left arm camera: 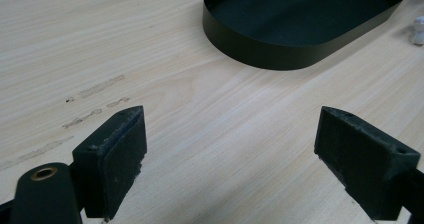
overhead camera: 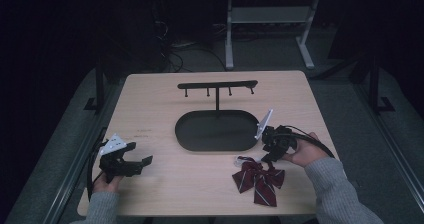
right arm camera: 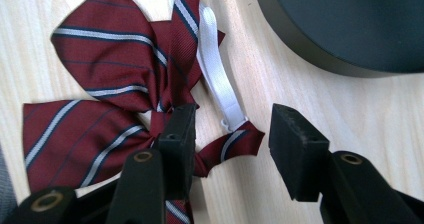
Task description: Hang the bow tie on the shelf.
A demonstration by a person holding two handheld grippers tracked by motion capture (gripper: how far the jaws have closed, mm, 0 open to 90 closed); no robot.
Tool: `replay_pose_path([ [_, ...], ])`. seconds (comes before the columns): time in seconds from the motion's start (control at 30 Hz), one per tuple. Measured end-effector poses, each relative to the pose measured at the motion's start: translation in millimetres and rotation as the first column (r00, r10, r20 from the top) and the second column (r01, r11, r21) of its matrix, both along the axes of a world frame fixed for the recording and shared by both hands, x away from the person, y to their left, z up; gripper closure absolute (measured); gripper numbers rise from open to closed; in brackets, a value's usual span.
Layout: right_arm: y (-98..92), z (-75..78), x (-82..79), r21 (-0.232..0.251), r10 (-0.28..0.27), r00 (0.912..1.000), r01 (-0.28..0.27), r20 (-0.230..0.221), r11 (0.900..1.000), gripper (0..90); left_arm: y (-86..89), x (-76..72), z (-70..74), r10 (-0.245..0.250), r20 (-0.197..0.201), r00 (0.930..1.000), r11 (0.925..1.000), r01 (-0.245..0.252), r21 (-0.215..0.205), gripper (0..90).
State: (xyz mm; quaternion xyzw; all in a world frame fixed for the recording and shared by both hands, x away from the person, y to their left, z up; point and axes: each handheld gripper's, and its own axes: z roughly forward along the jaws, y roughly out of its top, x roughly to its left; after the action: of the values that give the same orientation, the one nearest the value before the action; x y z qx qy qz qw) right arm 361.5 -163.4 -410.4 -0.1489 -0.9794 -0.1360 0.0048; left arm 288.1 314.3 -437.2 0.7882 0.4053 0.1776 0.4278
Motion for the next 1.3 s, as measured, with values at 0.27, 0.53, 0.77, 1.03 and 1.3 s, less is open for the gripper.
replay_pose_path([
  [0.27, 4.8, -14.4, 8.0, -0.047, 0.024, 0.9993, -0.025, -0.029, 0.999, 59.7, -0.4, 0.1, -0.5, -0.005, 0.002, 1.0, 1.0, 0.005, 0.0, 13.0],
  [0.53, 10.8, -22.2, 7.5, -0.081, 0.059, 0.9975, -0.062, -0.039, 0.995, 65.5, -0.5, 0.1, -0.4, -0.006, 0.001, 1.0, 1.0, 0.006, 0.002, 13.0],
  [0.77, 13.6, -24.0, 4.4, -0.099, 0.08, 0.9963, -0.083, -0.033, 0.992, 70.9, -0.6, 0.0, -0.4, -0.006, 0.0, 1.0, 1.0, 0.006, 0.001, 13.0],
  [1.03, 18.7, -27.4, 1.4, -0.126, 0.098, 0.9949, -0.1, -0.021, 0.987, 74.7, -0.5, -0.2, -0.2, -0.006, 0.0, 1.0, 1.0, 0.006, 0.001, 13.0],
  [1.3, 15.8, -26.5, 2.6, -0.107, 0.076, 0.9962, -0.08, -0.041, 0.991, 77.3, -0.8, -0.3, -0.1, -0.008, 0.001, 1.0, 1.0, 0.008, 0.005, 13.0],
])
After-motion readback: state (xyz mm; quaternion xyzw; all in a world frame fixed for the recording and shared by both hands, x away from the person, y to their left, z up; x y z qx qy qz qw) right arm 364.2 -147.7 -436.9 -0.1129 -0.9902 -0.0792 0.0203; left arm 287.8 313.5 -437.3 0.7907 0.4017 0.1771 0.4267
